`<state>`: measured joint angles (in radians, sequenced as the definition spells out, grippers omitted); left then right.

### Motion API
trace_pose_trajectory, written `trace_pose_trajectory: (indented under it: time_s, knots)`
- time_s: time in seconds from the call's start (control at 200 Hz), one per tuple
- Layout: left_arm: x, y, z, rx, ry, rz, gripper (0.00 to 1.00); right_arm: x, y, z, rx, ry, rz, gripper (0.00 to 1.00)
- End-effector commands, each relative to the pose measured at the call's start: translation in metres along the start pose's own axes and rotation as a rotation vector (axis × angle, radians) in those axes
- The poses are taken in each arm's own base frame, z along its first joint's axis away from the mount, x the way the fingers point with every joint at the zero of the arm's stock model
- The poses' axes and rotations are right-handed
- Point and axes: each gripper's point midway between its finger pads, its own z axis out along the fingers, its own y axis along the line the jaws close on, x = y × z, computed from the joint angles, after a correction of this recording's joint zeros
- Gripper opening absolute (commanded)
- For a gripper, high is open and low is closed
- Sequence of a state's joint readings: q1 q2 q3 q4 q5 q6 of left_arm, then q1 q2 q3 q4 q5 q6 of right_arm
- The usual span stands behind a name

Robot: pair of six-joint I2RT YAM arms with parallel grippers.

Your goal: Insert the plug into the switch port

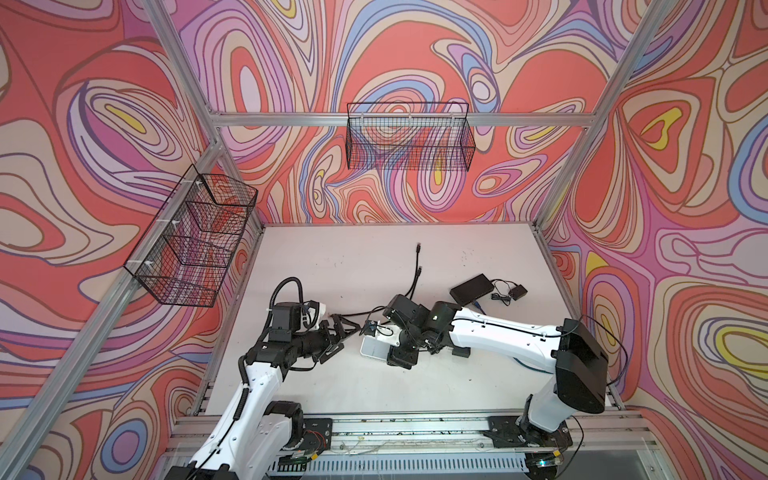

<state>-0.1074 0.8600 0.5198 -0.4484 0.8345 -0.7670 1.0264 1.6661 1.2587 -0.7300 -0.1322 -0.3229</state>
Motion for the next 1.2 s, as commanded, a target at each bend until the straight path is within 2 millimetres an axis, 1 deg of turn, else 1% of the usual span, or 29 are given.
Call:
trace_pose_trajectory:
  time_s: [0.0, 0.12, 0.21, 0.285, 0.325, 0.356, 0.596, 0.676, 0.856, 1.012, 1.192]
  knots:
    - [0.003, -0.023, 0.003, 0.055, 0.035, 0.098, 0.98, -0.020, 0.000, -0.020, -0.015, -0.077, -0.040, 0.25]
    - [0.003, -0.036, 0.010, 0.112, 0.063, 0.112, 0.93, -0.024, -0.004, -0.026, -0.014, -0.086, -0.057, 0.25]
    - [0.002, -0.037, 0.013, 0.119, 0.077, 0.105, 0.89, -0.027, -0.009, -0.034, 0.001, -0.102, -0.063, 0.25]
    - [0.002, -0.039, 0.016, 0.134, 0.091, 0.099, 0.82, -0.029, -0.014, -0.041, 0.006, -0.123, -0.063, 0.25]
    - [0.005, -0.039, 0.017, 0.135, 0.106, 0.089, 0.81, -0.031, -0.015, -0.044, 0.002, -0.136, -0.068, 0.25]
    - [0.002, -0.044, 0.018, 0.153, 0.100, 0.109, 0.79, -0.032, -0.015, -0.046, -0.001, -0.141, -0.070, 0.25]
    - [0.003, -0.059, 0.024, 0.179, 0.142, 0.142, 0.78, -0.039, -0.015, -0.051, -0.017, -0.144, -0.100, 0.24]
    - [0.004, -0.062, 0.026, 0.189, 0.160, 0.148, 0.77, -0.040, -0.015, -0.051, -0.022, -0.135, -0.110, 0.24]
    - [0.008, -0.068, 0.027, 0.210, 0.194, 0.153, 0.75, -0.050, -0.015, -0.058, -0.023, -0.166, -0.141, 0.24]
    - [0.010, -0.074, 0.028, 0.234, 0.213, 0.151, 0.74, -0.054, -0.013, -0.055, -0.048, -0.157, -0.157, 0.23]
    - [0.011, -0.075, 0.029, 0.232, 0.218, 0.148, 0.70, -0.057, -0.013, -0.053, -0.059, -0.155, -0.163, 0.23]
